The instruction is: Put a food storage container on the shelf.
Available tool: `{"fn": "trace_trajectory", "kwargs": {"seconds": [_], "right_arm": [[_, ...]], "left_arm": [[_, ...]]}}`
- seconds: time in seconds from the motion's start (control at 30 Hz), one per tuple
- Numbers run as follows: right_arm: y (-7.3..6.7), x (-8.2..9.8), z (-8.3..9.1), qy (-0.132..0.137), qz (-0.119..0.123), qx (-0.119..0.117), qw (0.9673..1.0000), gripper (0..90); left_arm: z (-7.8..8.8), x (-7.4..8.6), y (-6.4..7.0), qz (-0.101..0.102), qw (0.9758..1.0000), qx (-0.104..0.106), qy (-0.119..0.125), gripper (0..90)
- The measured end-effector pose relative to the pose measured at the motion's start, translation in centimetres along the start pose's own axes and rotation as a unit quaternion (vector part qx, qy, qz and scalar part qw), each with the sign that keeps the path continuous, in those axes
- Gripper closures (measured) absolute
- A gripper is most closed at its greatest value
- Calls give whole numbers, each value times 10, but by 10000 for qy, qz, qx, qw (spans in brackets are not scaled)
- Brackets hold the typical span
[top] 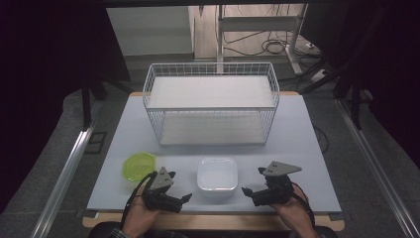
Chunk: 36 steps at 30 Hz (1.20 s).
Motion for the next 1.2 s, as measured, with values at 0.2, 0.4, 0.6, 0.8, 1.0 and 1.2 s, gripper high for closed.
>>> {"fn": "trace_trajectory", "kwargs": {"seconds": [0.2, 0.4, 0.6, 0.8, 1.0, 1.2], "right_arm": [[-3, -3, -1, 47, -161, -33, 9999, 72], [-7, -8, -5, 82, -166, -65, 9998, 34], [-15, -16, -15, -126, -253, -228, 9993, 70], [-16, -22, -25, -269, -468, -486, 9974, 161], [-15, -26, -33, -421, -539, -569, 9960, 250], [-13, -27, -39, -574, -750, -724, 9929, 299]], "left_arm": [[-1, -5, -2, 270, 9995, 142, 21, 68], [-2, -17, -5, 389, 9984, 360, 215, 63], [-9, -33, -5, 569, 9955, 688, 332, 87], [-24, -44, -2, 594, 9938, 917, 181, 107], [-41, -49, -1, 673, 9921, 1054, 15, 95], [-47, -50, -2, 920, 9856, 1416, 27, 163]]}}
Point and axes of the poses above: each handheld gripper's, and its own axes: z roughly backward along the jaws, x roughly out of its underside, y roughly to its right, the point moved 9 cm from there along -z, roughly forward along the jaws, and after that the axes turned 4 degrees about -z, right-handed, at the moved point
